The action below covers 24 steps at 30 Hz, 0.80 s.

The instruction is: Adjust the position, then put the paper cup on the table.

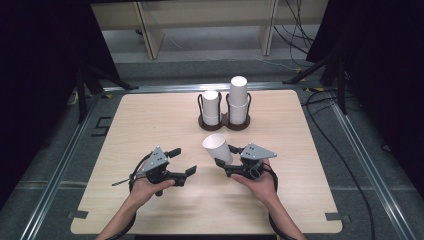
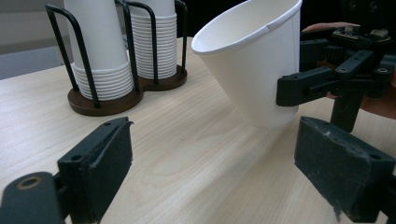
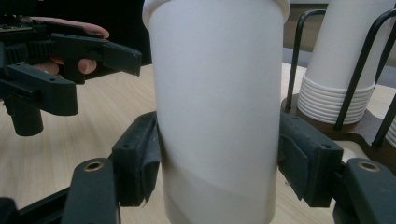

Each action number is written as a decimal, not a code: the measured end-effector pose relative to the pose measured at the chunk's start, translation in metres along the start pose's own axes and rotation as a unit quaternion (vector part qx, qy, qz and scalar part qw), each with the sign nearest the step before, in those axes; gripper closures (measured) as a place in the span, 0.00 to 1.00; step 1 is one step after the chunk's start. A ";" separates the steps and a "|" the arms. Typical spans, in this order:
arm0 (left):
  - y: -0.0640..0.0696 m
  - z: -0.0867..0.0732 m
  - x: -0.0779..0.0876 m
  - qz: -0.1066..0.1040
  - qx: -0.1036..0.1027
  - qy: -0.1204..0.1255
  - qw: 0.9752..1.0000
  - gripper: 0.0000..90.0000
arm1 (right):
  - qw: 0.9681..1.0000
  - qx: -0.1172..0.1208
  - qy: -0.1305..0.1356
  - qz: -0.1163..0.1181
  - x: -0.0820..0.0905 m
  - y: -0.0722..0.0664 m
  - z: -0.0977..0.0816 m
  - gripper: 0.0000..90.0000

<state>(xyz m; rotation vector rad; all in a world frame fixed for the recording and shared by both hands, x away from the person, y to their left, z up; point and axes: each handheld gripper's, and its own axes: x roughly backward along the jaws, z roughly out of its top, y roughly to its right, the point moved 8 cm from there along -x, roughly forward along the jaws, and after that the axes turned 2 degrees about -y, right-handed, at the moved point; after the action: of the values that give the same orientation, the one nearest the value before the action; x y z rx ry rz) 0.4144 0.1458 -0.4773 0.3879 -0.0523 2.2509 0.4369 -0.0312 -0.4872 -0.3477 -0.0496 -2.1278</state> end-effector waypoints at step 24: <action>-0.004 0.009 0.005 0.012 0.028 0.015 0.999 0.07 | 1.000 -0.004 0.004 0.012 -0.006 -0.002 -0.002 0.39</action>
<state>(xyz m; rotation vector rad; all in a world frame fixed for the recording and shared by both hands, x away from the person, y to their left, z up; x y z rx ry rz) 0.4168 0.1503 -0.4672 0.3842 0.0217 2.2848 0.4380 -0.0260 -0.4909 -0.3431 -0.0323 -2.1056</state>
